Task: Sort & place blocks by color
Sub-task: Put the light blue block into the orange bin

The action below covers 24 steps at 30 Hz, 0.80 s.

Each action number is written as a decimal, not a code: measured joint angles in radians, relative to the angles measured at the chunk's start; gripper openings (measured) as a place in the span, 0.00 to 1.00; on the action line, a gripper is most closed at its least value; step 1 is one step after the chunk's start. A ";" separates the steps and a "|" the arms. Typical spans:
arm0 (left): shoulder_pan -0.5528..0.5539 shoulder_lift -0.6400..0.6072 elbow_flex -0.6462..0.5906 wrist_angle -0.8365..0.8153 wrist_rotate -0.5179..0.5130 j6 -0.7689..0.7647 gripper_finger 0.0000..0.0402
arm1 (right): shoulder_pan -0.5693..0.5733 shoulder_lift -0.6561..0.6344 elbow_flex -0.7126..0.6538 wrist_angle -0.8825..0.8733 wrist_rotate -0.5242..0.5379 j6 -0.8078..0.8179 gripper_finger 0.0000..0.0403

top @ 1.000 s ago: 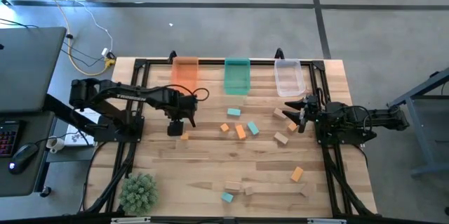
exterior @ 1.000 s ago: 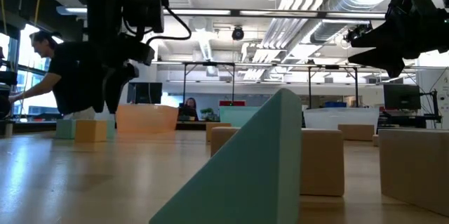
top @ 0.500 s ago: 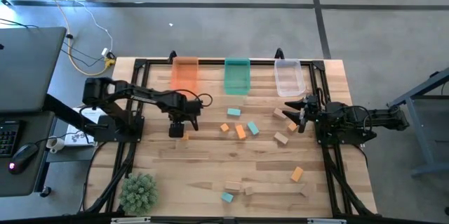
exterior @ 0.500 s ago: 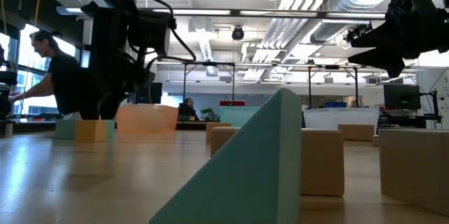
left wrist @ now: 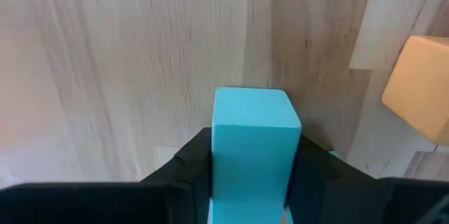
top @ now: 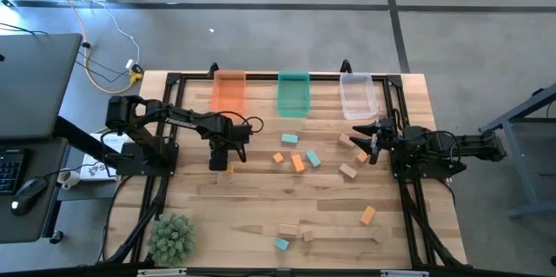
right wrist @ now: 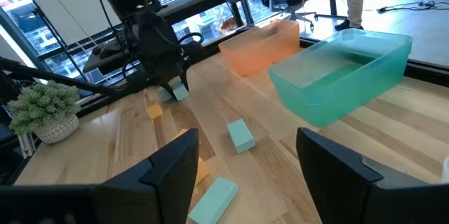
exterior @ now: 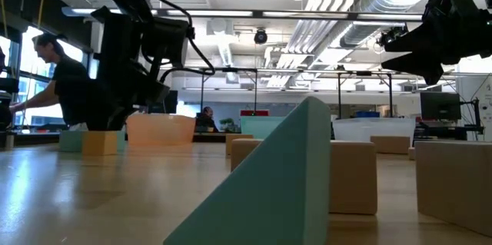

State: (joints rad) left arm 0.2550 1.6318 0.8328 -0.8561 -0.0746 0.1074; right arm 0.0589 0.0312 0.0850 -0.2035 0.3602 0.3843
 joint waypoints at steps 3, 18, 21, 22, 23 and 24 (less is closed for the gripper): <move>0.000 0.000 0.039 -0.023 0.004 -0.022 0.26 | 0.000 0.000 0.000 0.000 0.000 0.000 0.56; 0.095 -0.040 0.310 -0.056 -0.058 -0.116 0.26 | 0.000 0.001 0.000 0.000 0.000 0.000 0.56; 0.144 -0.040 0.358 -0.058 -0.091 -0.133 0.26 | 0.000 0.001 0.000 0.000 0.000 0.000 0.56; 0.162 -0.040 0.372 -0.058 -0.099 -0.142 0.26 | 0.000 0.001 0.000 0.000 0.000 0.000 0.56; 0.181 -0.040 0.385 -0.058 -0.105 -0.151 0.26 | 0.000 0.001 0.000 0.000 0.000 0.000 0.56; 0.202 -0.040 0.396 -0.058 -0.109 -0.159 0.26 | 0.000 0.001 0.000 0.000 0.000 0.000 0.56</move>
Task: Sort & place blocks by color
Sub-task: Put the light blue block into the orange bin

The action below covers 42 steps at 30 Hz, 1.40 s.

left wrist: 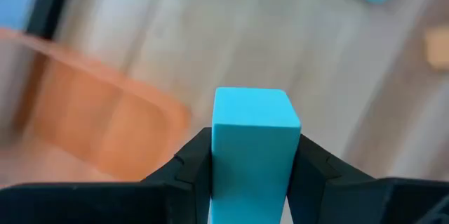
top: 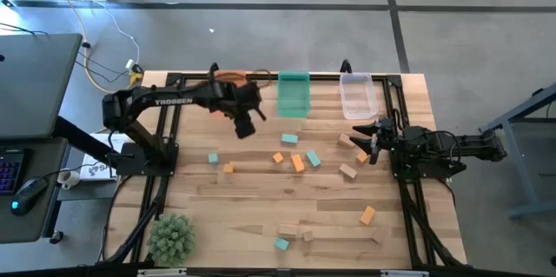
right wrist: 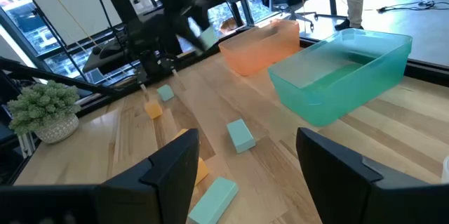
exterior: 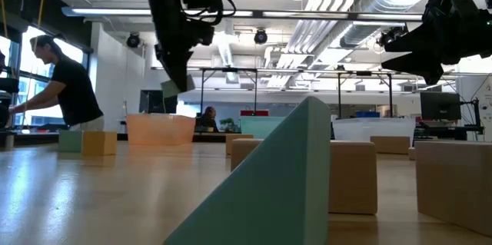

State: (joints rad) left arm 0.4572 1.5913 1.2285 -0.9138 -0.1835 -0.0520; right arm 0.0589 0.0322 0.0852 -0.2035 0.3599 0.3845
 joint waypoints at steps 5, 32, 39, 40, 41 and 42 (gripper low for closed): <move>0.116 0.000 0.030 0.012 -0.009 -0.059 0.28 | 0.000 0.000 0.000 0.000 0.000 0.000 0.56; 0.387 0.157 0.030 0.106 0.074 -0.391 0.27 | 0.000 0.000 -0.001 0.006 0.103 0.397 0.56; 0.388 0.215 0.030 0.107 0.074 -0.402 0.28 | 0.000 0.000 -0.001 0.005 0.103 0.376 0.56; 0.388 0.220 0.030 0.110 0.075 -0.407 0.28 | 0.000 0.000 -0.001 0.005 0.102 0.361 0.56; 0.388 0.223 0.030 0.110 0.076 -0.409 0.28 | 0.000 0.000 -0.001 0.005 0.102 0.348 0.56; 0.388 0.225 0.030 0.110 0.079 -0.412 0.28 | 0.000 0.000 -0.001 0.005 0.102 0.341 0.56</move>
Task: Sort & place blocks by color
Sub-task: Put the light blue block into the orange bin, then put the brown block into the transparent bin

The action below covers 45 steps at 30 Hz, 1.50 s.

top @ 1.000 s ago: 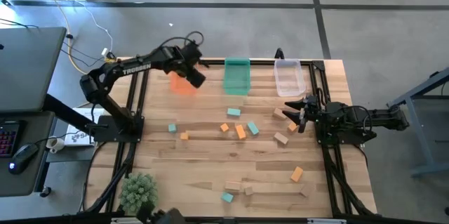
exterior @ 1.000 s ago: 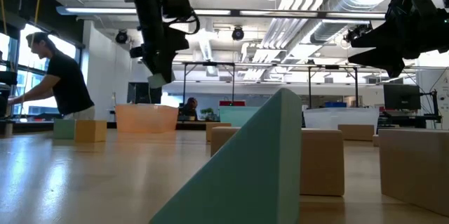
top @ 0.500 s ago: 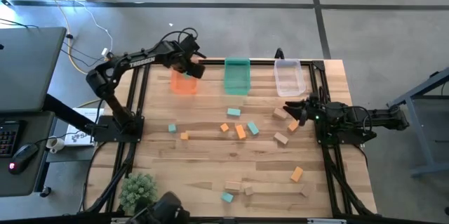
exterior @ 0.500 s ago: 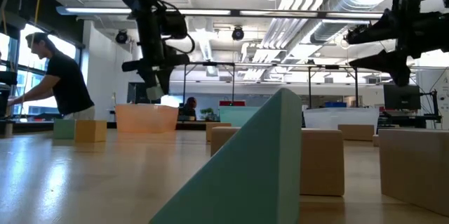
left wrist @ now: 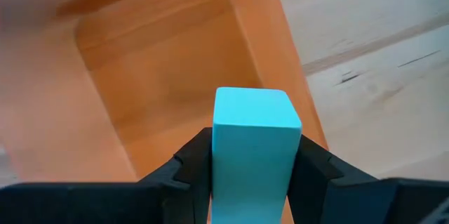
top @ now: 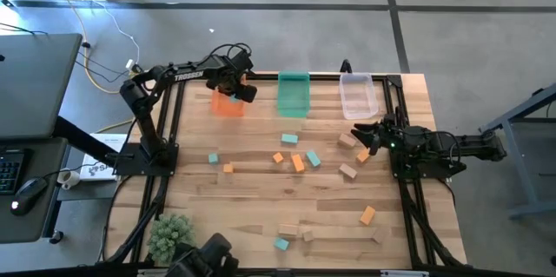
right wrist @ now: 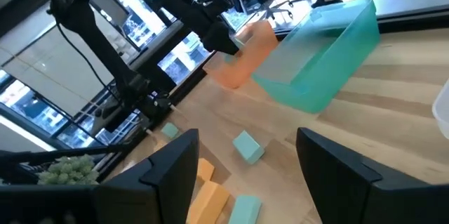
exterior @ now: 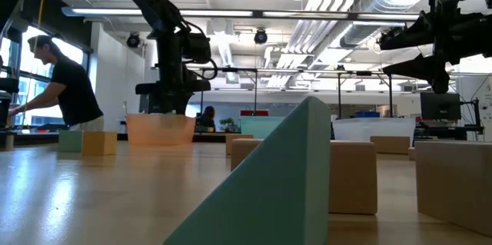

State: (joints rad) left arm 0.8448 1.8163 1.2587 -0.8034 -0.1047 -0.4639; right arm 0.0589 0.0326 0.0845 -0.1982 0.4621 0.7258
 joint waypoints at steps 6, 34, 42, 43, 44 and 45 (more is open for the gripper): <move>0.000 0.012 0.000 0.002 0.000 -0.009 0.30 | 0.000 0.000 0.000 0.000 -0.009 0.007 0.56; 0.025 -0.058 0.123 -0.040 0.146 0.071 0.51 | 0.000 0.040 0.124 0.159 0.011 -0.293 0.56; 0.012 -0.159 0.192 -0.041 0.150 0.075 0.51 | 0.000 0.236 0.381 -0.193 0.066 -0.377 0.56; 0.007 -0.177 0.193 -0.041 0.150 0.075 0.51 | 0.000 0.268 0.407 -0.248 0.074 -0.359 0.56; 0.001 -0.194 0.193 -0.042 0.152 0.076 0.51 | 0.000 0.303 0.432 -0.304 0.083 -0.334 0.56; -0.006 -0.211 0.193 -0.046 0.159 0.085 0.51 | 0.000 0.339 0.455 -0.358 0.085 -0.306 0.56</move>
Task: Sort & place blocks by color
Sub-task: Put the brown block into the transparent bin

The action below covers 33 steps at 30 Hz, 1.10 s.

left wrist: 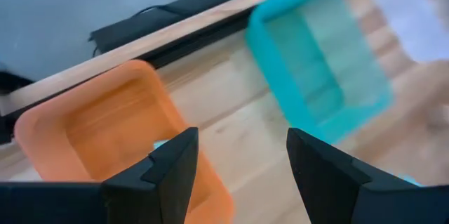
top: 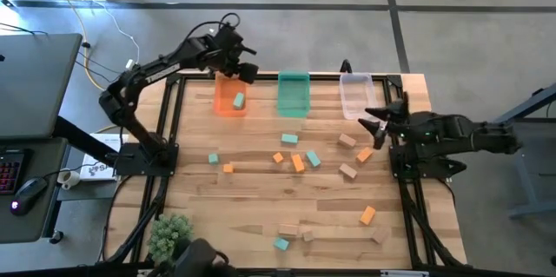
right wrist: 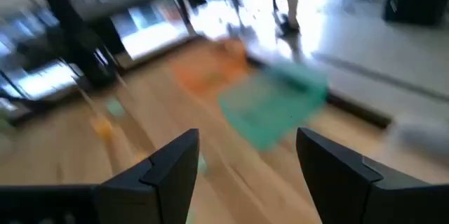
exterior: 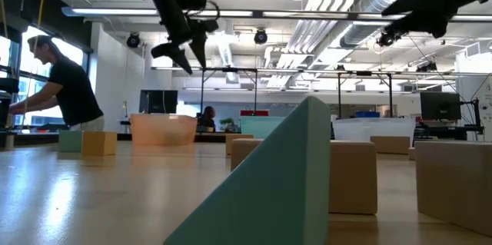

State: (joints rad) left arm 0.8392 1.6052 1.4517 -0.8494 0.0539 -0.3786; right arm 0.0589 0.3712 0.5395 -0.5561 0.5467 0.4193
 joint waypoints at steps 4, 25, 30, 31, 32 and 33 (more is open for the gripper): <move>-0.036 -0.063 0.000 -0.024 0.042 0.025 0.51 | 0.000 0.134 0.063 -0.163 -0.014 0.142 0.56; -0.235 -0.184 0.000 -0.107 0.042 0.041 0.51 | -0.219 0.636 0.186 -0.260 -0.344 0.141 0.59; -0.252 -0.184 0.000 -0.109 0.032 0.032 0.51 | -0.263 0.728 0.200 -0.302 -0.417 0.127 0.59; -0.255 -0.184 0.000 -0.112 0.032 0.027 0.51 | -0.268 0.747 0.200 -0.306 -0.417 0.120 0.59; -0.259 -0.184 0.000 -0.116 0.033 0.024 0.51 | -0.273 0.764 0.200 -0.310 -0.417 0.110 0.59; -0.262 -0.184 0.000 -0.120 0.033 0.023 0.51 | -0.277 0.780 0.200 -0.312 -0.416 0.098 0.59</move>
State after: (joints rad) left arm 0.5774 1.4216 1.4513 -0.9689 0.0864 -0.3553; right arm -0.2178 1.1510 0.7395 -0.8679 0.1304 0.5174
